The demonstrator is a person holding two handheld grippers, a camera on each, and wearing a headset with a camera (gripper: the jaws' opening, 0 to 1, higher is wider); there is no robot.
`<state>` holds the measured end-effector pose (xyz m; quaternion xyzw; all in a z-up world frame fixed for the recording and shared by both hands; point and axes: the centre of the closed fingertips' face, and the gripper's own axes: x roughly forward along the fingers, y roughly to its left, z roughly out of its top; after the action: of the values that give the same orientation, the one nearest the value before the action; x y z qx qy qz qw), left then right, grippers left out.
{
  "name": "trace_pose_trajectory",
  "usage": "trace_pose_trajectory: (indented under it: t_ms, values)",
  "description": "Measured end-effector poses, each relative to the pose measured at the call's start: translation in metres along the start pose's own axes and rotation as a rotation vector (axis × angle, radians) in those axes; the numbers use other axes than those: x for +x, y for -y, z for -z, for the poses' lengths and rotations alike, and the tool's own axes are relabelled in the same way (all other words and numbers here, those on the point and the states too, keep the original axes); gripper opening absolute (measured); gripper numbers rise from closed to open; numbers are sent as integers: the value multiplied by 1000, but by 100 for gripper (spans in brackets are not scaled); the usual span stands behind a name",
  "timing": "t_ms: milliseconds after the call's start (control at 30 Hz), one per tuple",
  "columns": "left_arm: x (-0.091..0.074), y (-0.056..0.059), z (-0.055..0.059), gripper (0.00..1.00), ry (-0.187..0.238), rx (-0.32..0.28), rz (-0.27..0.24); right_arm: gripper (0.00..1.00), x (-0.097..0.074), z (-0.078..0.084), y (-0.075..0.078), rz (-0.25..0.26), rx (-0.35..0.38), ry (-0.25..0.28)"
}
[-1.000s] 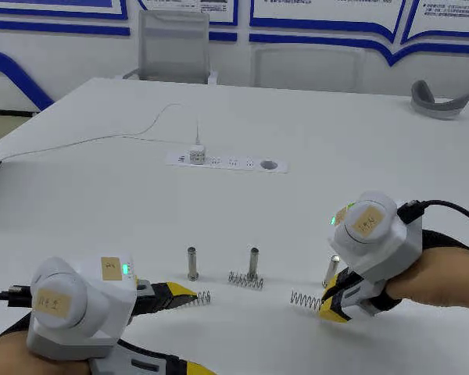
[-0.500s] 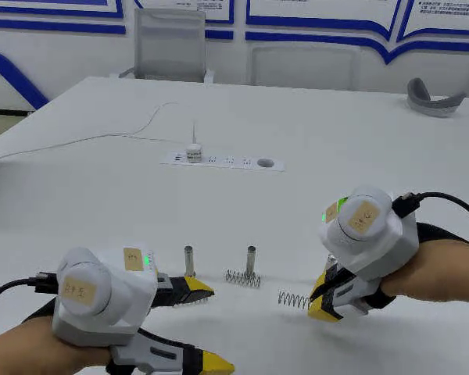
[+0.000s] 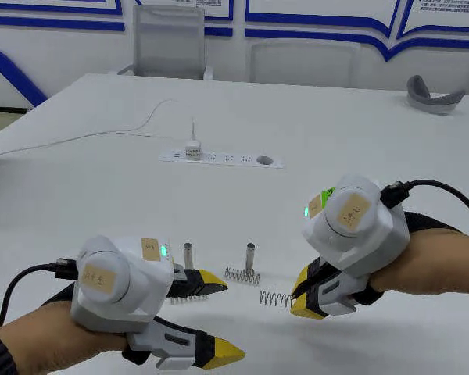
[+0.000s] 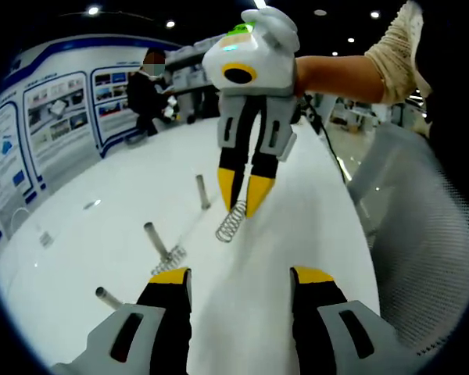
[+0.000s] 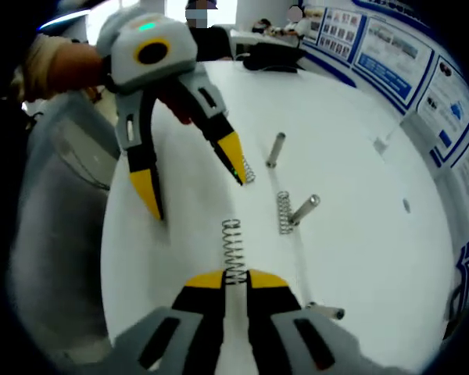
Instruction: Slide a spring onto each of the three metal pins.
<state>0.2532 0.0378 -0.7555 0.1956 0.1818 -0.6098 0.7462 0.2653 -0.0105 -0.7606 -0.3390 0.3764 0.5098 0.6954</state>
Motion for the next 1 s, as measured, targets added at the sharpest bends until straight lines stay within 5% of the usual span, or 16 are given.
trace_pose_trajectory:
  t_ms: [1000]
  values:
    - [10, 4, -18, 22, 32, 90, 20, 11, 1, -19, -17, -43, -121, 3]
